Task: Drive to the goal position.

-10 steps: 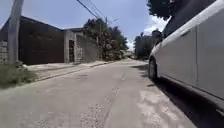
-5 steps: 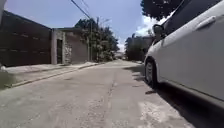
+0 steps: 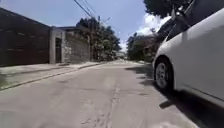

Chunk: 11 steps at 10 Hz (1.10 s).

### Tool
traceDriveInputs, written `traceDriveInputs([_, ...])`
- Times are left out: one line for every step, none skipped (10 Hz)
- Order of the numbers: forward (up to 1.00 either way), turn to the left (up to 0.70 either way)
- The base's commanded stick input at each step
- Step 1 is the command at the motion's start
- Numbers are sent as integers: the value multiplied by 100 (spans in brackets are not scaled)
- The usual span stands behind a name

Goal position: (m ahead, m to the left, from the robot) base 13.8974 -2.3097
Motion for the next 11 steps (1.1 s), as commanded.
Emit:
traceDriveInputs([100,-3])
traceDriveInputs([100,-3])
traceDriveInputs([100,-3])
traceDriveInputs([100,-3])
traceDriveInputs([100,-4])
traceDriveInputs([100,-35])
traceDriveInputs([100,-38])
traceDriveInputs([100,-38])
traceDriveInputs([100,-38])
traceDriveInputs([100,-38])
traceDriveInputs([100,-28])
